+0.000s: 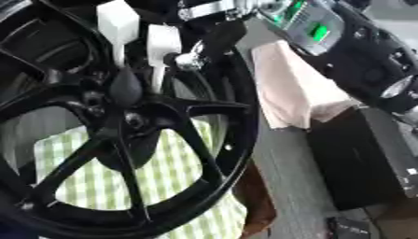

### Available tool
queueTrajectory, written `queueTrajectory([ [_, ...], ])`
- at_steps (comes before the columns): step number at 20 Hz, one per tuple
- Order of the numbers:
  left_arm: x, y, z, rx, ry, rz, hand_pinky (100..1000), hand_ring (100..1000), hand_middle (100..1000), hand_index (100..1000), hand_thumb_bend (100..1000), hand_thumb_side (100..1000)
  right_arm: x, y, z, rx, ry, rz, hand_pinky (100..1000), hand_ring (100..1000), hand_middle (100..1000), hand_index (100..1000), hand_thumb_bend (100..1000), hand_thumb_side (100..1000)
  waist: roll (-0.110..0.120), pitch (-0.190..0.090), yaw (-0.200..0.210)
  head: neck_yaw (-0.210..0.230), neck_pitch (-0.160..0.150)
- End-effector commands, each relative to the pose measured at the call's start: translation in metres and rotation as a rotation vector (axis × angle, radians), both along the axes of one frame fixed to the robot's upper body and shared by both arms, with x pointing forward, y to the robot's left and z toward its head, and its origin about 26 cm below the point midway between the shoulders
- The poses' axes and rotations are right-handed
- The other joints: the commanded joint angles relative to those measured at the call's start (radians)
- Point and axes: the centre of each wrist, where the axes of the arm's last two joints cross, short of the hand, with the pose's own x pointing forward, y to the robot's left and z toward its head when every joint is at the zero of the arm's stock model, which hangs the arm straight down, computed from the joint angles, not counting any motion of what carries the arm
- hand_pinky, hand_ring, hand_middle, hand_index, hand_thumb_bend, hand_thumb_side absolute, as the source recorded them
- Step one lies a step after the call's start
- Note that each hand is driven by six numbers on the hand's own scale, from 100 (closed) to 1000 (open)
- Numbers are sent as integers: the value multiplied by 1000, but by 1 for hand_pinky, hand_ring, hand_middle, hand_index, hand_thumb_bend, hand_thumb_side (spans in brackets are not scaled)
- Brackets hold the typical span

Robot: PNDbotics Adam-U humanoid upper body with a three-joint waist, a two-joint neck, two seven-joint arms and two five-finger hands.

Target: Pull the pin out of the wheel hub.

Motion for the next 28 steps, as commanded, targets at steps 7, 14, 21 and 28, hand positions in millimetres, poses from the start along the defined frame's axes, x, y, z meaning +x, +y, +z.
queueTrajectory([
  [7,-2,0,6,9,-22,-2,869,629,601,749,387,618,-8,-1,19,104,-22,16,954,1000,414,548,100,782,10,-19,-5,2,5],
  [14,-3,2,6,4,-22,8,869,627,600,749,386,616,-17,2,28,177,-43,25,910,946,298,439,100,743,13,-26,-8,0,3],
  [21,-3,4,4,2,-18,18,869,627,600,750,384,617,-37,-1,53,298,-86,56,911,943,248,412,100,730,20,-31,-18,2,5],
  [28,-4,7,3,3,-22,33,869,626,600,750,382,615,-68,-29,78,419,-174,27,915,941,217,400,100,651,33,-33,-36,21,-5],
])
